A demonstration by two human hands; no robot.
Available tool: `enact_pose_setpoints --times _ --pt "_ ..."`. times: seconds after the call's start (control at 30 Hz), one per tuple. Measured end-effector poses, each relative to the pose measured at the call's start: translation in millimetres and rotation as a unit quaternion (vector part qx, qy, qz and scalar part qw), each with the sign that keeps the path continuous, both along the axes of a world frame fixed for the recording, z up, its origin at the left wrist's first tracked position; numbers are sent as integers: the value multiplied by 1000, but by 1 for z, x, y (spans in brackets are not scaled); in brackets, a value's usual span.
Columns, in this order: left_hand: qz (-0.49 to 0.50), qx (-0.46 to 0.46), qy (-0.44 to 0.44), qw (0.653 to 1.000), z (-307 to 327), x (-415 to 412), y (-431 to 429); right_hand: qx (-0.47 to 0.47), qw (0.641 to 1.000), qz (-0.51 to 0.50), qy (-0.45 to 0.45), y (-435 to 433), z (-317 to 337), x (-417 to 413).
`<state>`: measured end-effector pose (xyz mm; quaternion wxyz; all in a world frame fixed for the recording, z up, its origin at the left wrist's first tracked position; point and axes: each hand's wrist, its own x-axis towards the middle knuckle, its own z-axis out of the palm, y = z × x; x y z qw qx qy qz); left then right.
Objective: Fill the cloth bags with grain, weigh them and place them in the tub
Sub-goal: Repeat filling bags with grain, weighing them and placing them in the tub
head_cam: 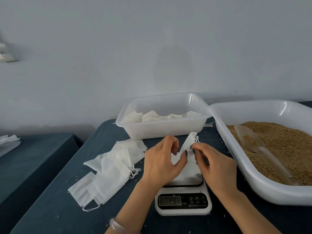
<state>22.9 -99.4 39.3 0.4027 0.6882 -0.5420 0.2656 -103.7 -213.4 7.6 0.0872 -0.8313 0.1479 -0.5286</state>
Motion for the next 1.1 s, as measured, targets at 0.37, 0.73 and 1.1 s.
enact_pose_setpoints --times 0.37,0.73,1.1 --pt "-116 74 -56 989 0 7 -3 131 978 161 26 3 2 6" --pt "-26 128 -39 991 -4 14 2 70 994 74 42 5 4 1" --pt "-73 144 55 985 1 14 5 -9 997 24 70 0 4 0"
